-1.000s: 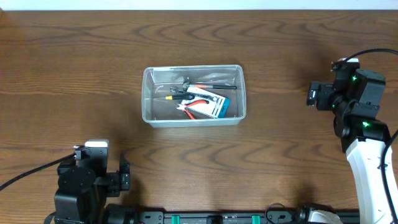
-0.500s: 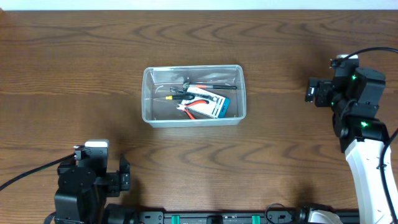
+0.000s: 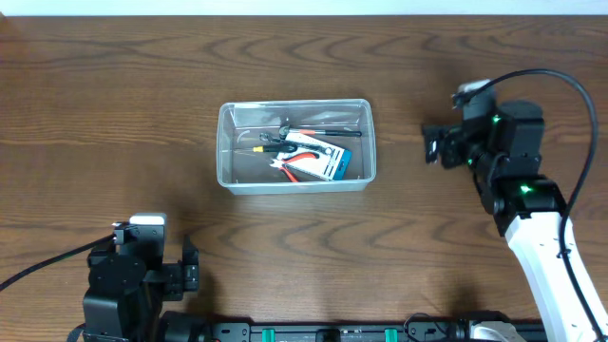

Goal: Pack container

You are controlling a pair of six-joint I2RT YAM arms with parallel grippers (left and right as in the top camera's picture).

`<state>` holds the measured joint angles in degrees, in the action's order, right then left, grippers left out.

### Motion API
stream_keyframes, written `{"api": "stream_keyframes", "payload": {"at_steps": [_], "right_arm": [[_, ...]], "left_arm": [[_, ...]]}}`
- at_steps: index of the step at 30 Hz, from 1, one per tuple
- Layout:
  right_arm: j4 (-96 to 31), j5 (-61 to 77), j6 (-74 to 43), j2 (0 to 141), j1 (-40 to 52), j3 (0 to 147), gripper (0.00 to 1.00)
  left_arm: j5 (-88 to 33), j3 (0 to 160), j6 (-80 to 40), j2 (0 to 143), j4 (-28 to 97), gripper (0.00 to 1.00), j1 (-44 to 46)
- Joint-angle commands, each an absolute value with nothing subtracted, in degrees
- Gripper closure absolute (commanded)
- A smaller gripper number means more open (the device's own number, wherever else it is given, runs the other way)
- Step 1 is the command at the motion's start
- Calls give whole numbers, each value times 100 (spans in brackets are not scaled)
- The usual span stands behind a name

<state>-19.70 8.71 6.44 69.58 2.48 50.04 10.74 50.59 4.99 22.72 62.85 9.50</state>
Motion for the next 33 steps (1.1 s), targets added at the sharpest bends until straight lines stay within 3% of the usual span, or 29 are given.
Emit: {"api": "stream_keyframes", "payload": {"at_steps": [1,6,14,24,33], "right_arm": [[-1984,910,644,6886,296,4982,1],[-1621,698,624,6781,357,4980,1],[-1787,276,692,5457,421,4696,1],[-1697,274,537,2779,414,2915,1],[-751,130,513,1282,64,1295,1]], "left_arm": [[1122,5024,598,2279,6296,2,974],[1122,5024,598,2279,6296,2,974],[1122,5024,598,2279,6296,2,974],[1122,5024,596,2279,6296,2,974],[1122,5024,598,2279,6296,2,974]]}}
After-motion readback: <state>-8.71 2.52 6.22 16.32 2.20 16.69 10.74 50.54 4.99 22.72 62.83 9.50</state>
